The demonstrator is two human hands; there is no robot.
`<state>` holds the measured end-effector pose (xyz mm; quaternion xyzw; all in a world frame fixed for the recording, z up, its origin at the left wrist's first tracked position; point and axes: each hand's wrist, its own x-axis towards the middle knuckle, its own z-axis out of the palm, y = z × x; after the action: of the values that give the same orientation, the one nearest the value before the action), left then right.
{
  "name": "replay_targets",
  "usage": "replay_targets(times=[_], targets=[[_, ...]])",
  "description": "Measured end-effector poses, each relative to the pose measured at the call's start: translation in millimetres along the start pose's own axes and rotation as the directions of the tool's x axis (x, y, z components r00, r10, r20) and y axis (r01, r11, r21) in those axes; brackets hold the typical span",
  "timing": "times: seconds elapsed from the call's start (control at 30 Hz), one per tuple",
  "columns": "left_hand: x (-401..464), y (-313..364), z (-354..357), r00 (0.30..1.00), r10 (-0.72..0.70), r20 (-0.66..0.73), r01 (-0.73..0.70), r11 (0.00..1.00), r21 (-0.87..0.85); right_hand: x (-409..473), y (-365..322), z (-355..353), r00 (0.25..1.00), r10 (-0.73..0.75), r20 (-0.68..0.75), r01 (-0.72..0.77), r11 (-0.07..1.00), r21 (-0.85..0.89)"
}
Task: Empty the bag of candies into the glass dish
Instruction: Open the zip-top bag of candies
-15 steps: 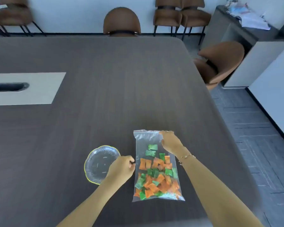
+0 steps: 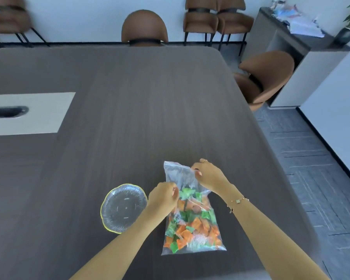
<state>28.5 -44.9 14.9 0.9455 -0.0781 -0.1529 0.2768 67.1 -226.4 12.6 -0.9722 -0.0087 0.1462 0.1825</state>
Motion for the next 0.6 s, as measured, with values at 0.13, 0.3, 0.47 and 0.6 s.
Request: replay_targets(times=[0.13,0.3,0.47,0.6], targets=[[4,47,-30,0.988,0.058,-0.145,-0.067,0.996,-0.055,-42,-17,-45,0.993,-0.013,-0.113,0.016,0.999,0.028],[6,78,-55,0.990,-0.132,-0.043,0.084,0.819,-0.567,-85,-41,-76,0.981,-0.021,-0.195,0.030,0.998,0.046],[3,82,-74,0.988,-0.153,0.025,0.139,0.803,-0.579,-103,-49,-88,0.984,-0.051,-0.172,0.056,0.998,0.021],[-3,77,-76,1.000,0.005,0.002,-0.003,0.869,-0.496,-109,-54,-88,0.991,0.024,-0.135,0.009,0.972,0.237]])
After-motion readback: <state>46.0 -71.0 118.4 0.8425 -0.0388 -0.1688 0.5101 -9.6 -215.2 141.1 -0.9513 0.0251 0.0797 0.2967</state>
